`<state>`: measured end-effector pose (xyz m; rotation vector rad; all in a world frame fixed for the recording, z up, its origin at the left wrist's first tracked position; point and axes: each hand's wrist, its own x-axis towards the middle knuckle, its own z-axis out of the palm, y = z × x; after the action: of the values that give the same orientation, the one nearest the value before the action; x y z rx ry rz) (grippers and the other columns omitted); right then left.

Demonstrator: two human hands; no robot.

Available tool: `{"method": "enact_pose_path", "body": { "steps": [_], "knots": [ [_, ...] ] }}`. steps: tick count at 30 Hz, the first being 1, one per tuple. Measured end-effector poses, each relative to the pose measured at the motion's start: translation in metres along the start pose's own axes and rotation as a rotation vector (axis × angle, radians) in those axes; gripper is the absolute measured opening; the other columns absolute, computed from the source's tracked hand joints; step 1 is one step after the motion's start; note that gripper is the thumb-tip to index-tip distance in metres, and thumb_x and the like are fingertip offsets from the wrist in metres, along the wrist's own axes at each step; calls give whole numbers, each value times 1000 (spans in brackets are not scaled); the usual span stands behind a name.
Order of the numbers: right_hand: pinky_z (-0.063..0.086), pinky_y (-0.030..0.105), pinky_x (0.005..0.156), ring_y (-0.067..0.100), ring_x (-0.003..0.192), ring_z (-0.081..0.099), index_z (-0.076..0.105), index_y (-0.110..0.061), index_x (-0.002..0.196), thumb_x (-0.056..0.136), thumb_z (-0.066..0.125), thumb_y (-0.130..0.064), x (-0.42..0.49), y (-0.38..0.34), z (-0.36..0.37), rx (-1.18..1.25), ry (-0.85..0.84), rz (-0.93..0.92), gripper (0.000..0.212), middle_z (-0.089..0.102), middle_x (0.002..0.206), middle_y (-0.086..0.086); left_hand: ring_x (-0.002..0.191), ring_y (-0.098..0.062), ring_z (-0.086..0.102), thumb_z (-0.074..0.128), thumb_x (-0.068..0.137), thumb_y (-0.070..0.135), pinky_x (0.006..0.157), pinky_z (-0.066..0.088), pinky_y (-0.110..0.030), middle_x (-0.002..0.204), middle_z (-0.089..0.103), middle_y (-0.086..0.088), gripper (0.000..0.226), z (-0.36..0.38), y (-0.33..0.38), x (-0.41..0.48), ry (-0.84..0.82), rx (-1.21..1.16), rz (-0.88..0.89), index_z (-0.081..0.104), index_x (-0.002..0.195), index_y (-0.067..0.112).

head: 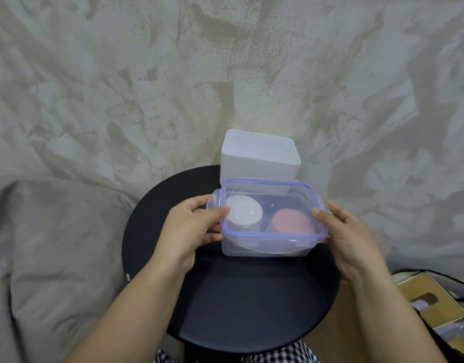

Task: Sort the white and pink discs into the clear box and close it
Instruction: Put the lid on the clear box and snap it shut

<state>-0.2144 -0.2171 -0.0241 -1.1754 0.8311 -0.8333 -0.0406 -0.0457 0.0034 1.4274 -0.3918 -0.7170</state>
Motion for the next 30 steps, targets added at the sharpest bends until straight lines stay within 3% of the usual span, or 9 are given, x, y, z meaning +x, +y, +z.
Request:
{"method": "enact_pose_path", "body": {
  "steps": [5,12,17,20,24,27,30],
  "knots": [
    [53,35,76,24,87,68,61,-10,118,78,69,-13,-2,4,-1,-18,17,-7,40,70,105,9,70,-21,59,72,77,11,53,52,-21,97,69,-20,32,1,-5,-1,13,-50,8,64,108,12],
    [51,45,83,27,85,65,58,-12,120,77,71,-14,-10,4,1,-72,59,-28,45,69,103,8,64,-16,61,72,77,8,50,50,-19,93,72,-7,33,-1,-6,-7,74,-7,40,63,109,11],
    [55,25,64,18,82,66,59,-18,116,78,68,-13,-31,4,3,-102,24,-53,40,71,98,2,57,-14,61,70,78,5,48,50,-20,81,74,-4,21,-14,-3,-26,69,26,59,68,96,15],
    [54,26,71,17,88,67,59,-18,118,77,69,-12,-37,7,3,-119,10,-47,43,71,102,1,57,-16,61,70,78,6,49,51,-22,81,73,-4,20,-23,-6,-34,65,35,57,70,94,17],
    [52,32,73,18,89,66,59,-17,119,79,67,-15,-38,7,7,-130,9,-31,41,69,104,2,56,-16,59,70,78,6,48,51,-22,72,68,-4,32,-24,-8,-34,81,35,33,65,108,16],
    [50,33,65,20,84,64,59,-17,119,83,64,-18,-39,7,10,-162,4,-7,36,68,103,2,53,-14,57,70,78,4,47,50,-22,66,60,-3,42,-23,-8,-30,83,51,18,59,119,12],
    [44,26,51,17,64,55,61,-18,117,87,61,-22,-41,8,11,-208,1,-11,30,68,87,-1,51,-13,56,69,80,5,46,49,-22,64,56,-4,43,-23,-8,-27,73,64,18,57,121,11]
  ]
}}
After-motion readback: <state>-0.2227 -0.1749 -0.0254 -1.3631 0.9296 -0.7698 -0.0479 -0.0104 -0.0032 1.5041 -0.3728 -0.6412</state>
